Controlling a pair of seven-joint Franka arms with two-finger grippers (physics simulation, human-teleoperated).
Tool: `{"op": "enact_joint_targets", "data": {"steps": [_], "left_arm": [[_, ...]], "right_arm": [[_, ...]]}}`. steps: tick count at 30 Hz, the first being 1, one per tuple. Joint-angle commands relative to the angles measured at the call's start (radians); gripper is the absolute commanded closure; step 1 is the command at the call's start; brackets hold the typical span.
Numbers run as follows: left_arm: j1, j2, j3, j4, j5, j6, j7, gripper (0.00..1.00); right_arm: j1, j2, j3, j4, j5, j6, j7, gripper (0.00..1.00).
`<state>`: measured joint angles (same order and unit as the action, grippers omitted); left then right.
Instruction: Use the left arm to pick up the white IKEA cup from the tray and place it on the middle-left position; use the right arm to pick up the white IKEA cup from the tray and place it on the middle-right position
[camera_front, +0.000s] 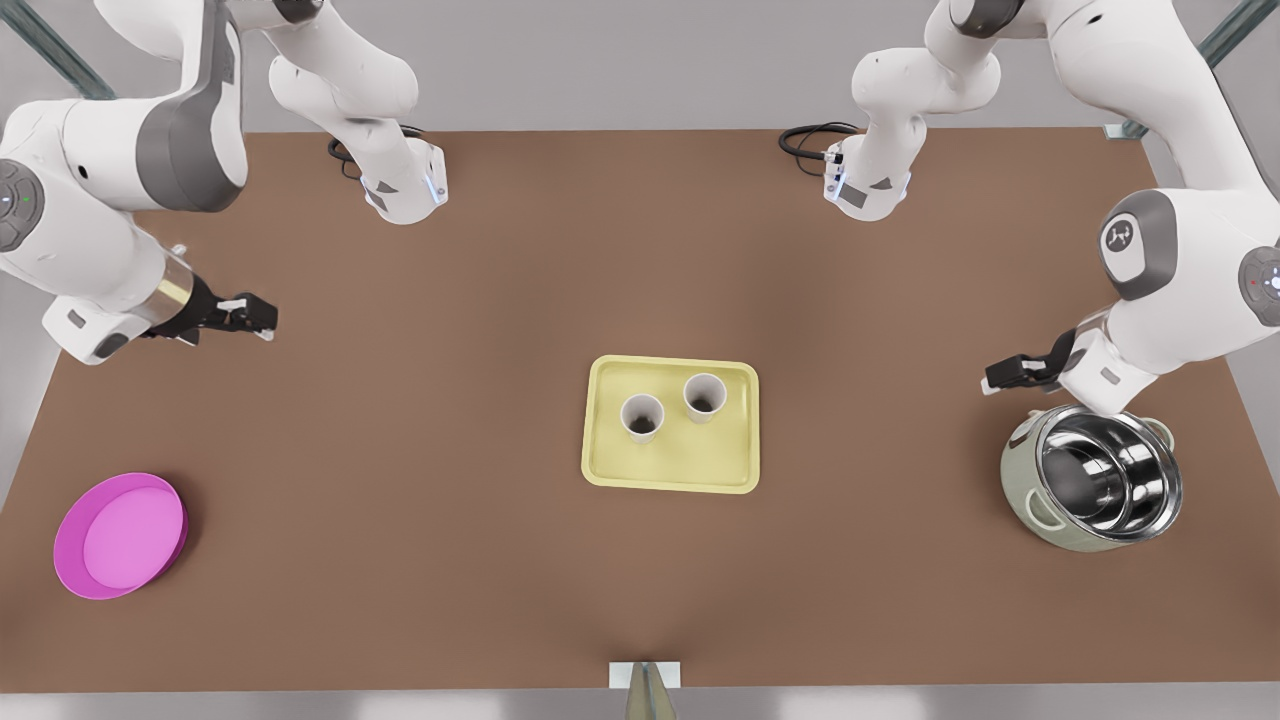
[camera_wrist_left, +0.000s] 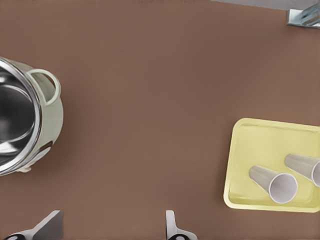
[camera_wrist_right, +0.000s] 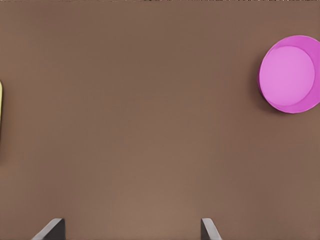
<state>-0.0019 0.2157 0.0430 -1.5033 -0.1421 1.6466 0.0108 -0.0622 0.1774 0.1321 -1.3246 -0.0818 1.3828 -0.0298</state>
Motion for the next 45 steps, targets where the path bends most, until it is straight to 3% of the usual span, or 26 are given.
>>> {"op": "enact_joint_targets", "data": {"steps": [1, 5, 7, 10, 15, 18, 22, 24, 31, 33, 38, 43, 45], "left_arm": [[-0.001, -0.001, 0.0, -0.002, -0.002, 0.012, 0.021, 0.0], [-0.001, 0.001, -0.002, 0.0, -0.004, 0.01, 0.014, 0.0], [-0.001, -0.001, -0.002, -0.002, -0.002, 0.01, 0.014, 0.0], [0.0, -0.003, -0.002, -0.011, 0.001, 0.01, 0.038, 0.0], [-0.001, -0.007, -0.003, -0.011, 0.001, -0.002, 0.043, 0.0], [-0.078, 0.019, -0.017, -0.009, 0.039, 0.001, 0.038, 0.0], [-0.096, 0.033, -0.017, -0.011, 0.042, 0.01, 0.043, 0.0], [-0.184, 0.044, -0.017, -0.011, 0.13, 0.05, 0.038, 0.0], [-0.187, 0.06, -0.011, -0.011, 0.171, 0.082, 0.038, 0.0], [-0.168, 0.08, -0.009, 0.001, 0.157, 0.197, 0.037, 0.0], [-0.122, 0.094, -0.003, 0.021, 0.059, 0.079, 0.044, 0.0], [-0.125, 0.094, -0.012, 0.037, 0.032, 0.085, 0.047, 0.0], [-0.158, 0.094, -0.015, 0.043, 0.035, 0.087, 0.047, 0.0]], "right_arm": [[-0.005, 0.022, 0.0, 0.012, -0.004, 0.067, -0.047, 0.0], [0.001, 0.045, 0.003, 0.013, 0.001, 0.065, -0.041, 0.0], [0.113, 0.114, 0.007, 0.015, 0.002, 0.102, -0.022, 0.0], [0.337, 0.229, 0.009, 0.015, 0.002, 0.255, 0.329, 0.0], [0.538, 0.389, 0.011, 0.016, -0.004, 0.495, 0.783, 0.0], [0.57, 0.461, 0.011, 0.034, -0.006, 0.604, 0.861, 0.0], [0.595, 0.516, 0.009, 0.068, -0.01, 0.611, 0.895, 0.0], [0.614, 0.521, 0.009, 0.048, -0.01, 0.611, 0.897, 0.0], [0.66, 0.577, 0.009, -0.007, -0.009, 0.748, 0.897, 0.0], [0.662, 0.584, 0.009, -0.005, -0.01, 0.749, 0.898, 0.0], [0.66, 0.634, 0.009, -0.005, -0.015, 0.814, 0.898, 0.0], [0.659, 0.659, 0.009, -0.007, -0.01, 0.812, 0.9, 0.0], [0.657, 0.662, 0.007, -0.007, -0.006, 0.812, 0.927, 0.13]]}}
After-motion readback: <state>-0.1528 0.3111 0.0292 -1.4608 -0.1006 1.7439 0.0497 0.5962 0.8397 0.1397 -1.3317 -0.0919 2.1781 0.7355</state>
